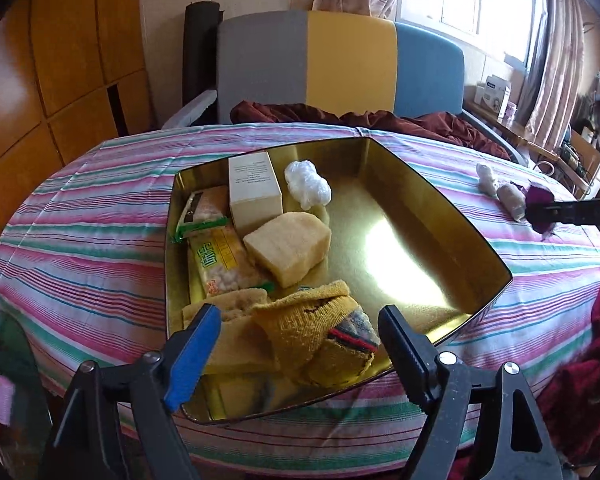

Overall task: Organize objects
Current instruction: 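Lower the purple packet into the gold tray and open the right tool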

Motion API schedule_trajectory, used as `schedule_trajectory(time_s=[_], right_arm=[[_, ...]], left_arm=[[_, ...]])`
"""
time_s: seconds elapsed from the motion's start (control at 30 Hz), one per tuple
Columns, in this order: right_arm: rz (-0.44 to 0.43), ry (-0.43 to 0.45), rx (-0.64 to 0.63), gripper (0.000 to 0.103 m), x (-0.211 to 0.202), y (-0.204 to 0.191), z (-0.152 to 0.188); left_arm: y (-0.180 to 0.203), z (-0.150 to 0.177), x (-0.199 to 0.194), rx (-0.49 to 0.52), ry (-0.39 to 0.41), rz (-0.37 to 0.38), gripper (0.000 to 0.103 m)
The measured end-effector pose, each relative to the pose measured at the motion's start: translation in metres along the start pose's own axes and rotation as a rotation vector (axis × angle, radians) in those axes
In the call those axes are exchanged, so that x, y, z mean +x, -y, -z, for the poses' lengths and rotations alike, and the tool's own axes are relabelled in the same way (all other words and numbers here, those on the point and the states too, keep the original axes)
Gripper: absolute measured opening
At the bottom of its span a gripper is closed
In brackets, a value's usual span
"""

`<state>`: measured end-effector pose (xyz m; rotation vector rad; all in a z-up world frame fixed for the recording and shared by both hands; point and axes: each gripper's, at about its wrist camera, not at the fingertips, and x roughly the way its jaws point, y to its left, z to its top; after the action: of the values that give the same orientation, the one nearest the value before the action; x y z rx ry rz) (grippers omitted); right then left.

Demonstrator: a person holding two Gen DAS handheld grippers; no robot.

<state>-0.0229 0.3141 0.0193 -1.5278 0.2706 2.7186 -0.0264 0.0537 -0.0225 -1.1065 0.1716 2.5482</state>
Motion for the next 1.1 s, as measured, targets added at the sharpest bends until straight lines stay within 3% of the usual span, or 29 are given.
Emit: schedule_trajectory(time_s=[0.23,0.53,0.8,0.93,1.03,1.1], right_arm=[[-0.174,-0.062,-0.120,0.034,0.039,-0.077,-0.024],[-0.205,-0.188,-0.169,0.034,0.103,-0.130,-0.033],[-0.183,-0.269,-0.211,0.034,0.145,-0.162,-0.027],[-0.233,-0.265,-0.208,0.036,0.145,-0.167,-0.027],[-0.244,-0.238,-0.192,0.049,0.135,-0.158,-0.028],[-0.249,-0.209,-0.176,0.050,0.123,-0.147,-0.029]], left_arm=[[-0.012,0.003,-0.006,-0.035,0.005,-0.017,0.082],[-0.037,0.008,-0.009,-0.099,0.009,-0.041,0.082],[-0.066,0.008,-0.010,-0.184,0.012,-0.079,0.083],[-0.069,0.009,-0.009,-0.199,0.009,-0.084,0.083],[-0.067,0.009,-0.010,-0.195,0.014,-0.084,0.084],[-0.065,0.009,-0.010,-0.191,0.013,-0.085,0.084]])
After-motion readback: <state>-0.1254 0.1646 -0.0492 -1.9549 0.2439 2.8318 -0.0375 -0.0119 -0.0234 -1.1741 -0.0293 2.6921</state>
